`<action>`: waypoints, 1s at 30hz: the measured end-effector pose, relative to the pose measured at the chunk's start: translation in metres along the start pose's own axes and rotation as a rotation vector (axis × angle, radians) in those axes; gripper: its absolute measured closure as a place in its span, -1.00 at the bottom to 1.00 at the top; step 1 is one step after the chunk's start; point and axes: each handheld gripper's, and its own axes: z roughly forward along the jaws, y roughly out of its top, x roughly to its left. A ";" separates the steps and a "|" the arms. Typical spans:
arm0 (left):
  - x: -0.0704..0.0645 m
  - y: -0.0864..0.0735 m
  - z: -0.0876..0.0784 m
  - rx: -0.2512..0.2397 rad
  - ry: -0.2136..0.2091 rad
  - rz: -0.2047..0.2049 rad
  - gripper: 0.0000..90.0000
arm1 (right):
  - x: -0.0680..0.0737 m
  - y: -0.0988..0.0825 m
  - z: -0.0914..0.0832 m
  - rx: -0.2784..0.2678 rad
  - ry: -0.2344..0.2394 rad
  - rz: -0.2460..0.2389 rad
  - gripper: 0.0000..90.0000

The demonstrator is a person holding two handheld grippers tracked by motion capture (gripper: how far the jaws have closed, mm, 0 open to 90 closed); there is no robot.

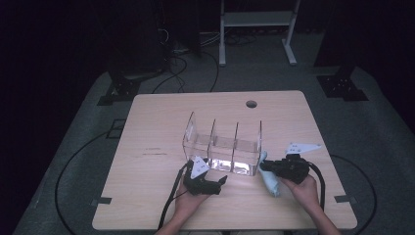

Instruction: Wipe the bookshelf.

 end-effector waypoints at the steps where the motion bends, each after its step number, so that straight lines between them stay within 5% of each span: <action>1: 0.000 0.000 -0.002 -0.005 -0.001 0.000 -0.87 | 0.000 0.000 0.000 -0.002 0.001 -0.001 0.81; 13: 0.013 0.002 -0.035 -0.055 -0.006 -0.030 -0.87 | 0.011 0.004 -0.007 -0.017 -0.001 -0.023 0.81; 30: 0.054 0.007 -0.076 -0.100 0.043 -0.036 -0.87 | 0.031 0.004 -0.013 -0.022 0.002 -0.049 0.81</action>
